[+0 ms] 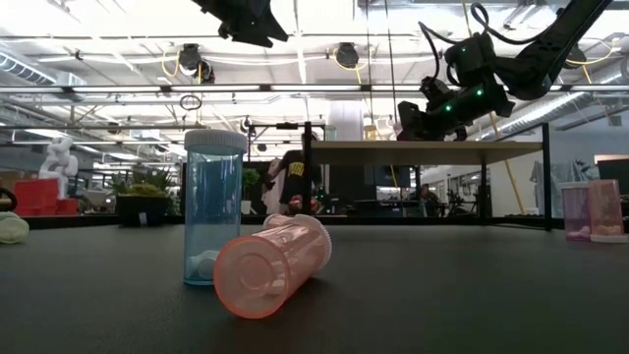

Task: Pick and place medicine bottles onto shelf by color
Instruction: Put the left pink pill bottle on the shelf

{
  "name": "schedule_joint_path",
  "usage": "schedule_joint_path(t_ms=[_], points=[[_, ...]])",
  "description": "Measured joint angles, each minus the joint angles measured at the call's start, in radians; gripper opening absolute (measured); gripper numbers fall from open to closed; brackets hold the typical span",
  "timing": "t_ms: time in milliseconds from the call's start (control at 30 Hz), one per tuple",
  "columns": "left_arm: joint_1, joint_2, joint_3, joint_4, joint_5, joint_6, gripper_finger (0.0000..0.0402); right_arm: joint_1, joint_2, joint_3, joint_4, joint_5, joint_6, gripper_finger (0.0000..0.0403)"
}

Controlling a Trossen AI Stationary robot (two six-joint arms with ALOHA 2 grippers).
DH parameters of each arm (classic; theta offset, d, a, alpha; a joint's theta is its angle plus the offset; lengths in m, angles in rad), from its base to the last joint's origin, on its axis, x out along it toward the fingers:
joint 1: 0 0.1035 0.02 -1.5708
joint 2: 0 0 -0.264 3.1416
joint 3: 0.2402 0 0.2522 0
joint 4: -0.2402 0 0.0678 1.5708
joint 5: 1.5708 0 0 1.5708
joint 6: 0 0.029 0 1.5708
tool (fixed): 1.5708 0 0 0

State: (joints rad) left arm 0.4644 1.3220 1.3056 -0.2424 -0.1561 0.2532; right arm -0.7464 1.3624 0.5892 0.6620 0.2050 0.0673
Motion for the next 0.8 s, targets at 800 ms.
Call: schedule_joint_path(t_ms=[800], points=[[0.001, 0.0, 0.0, -0.018, -0.001, 0.008, 0.034, -0.017, 0.024, 0.0, 0.017, -0.077, 0.016, 0.01]])
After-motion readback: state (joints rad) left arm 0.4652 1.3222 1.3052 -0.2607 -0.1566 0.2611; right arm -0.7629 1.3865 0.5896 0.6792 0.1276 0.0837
